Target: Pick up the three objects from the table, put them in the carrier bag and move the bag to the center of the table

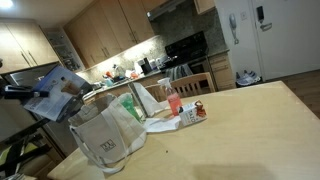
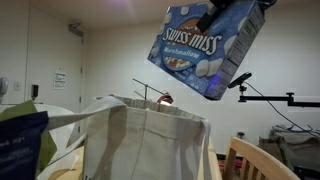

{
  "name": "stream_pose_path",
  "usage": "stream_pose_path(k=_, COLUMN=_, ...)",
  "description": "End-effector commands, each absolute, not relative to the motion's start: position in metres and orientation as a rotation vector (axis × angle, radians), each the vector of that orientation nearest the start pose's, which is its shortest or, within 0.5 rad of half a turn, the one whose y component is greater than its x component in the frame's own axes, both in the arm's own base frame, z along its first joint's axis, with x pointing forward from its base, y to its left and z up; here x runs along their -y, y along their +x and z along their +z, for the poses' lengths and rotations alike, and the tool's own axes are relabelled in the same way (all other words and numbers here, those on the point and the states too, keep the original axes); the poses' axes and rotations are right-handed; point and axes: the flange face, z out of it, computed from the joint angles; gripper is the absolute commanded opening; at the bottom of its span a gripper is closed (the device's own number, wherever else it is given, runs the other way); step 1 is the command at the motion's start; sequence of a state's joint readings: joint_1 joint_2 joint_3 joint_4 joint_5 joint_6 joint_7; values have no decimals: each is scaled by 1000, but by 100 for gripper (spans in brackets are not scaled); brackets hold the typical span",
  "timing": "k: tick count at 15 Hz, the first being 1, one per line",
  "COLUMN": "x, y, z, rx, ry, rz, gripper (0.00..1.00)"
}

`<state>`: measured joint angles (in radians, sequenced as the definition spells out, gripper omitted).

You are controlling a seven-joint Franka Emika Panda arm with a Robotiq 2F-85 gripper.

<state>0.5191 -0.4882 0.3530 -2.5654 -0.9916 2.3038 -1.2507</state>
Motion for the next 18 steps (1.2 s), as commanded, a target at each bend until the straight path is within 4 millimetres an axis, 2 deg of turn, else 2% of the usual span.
stream_pose_path(k=1, x=-311, y=280, z=451, rx=-2147, ry=434, rz=-75, gripper=21)
stream_pose_path(k=2, x=-311, y=280, z=451, rx=-2147, ry=434, rz=-75, gripper=5)
stream_pose_path(k=10, x=-311, y=287, z=450, rx=-2161, ry=394, rz=204, gripper=5)
stream_pose_path(k=15, x=-290, y=303, z=428, rx=-2171, ry=476, rz=336, gripper=5)
stream_pose_path(k=18, x=-275, y=311, z=415, rx=-2169, ry=529, rz=344, gripper=5)
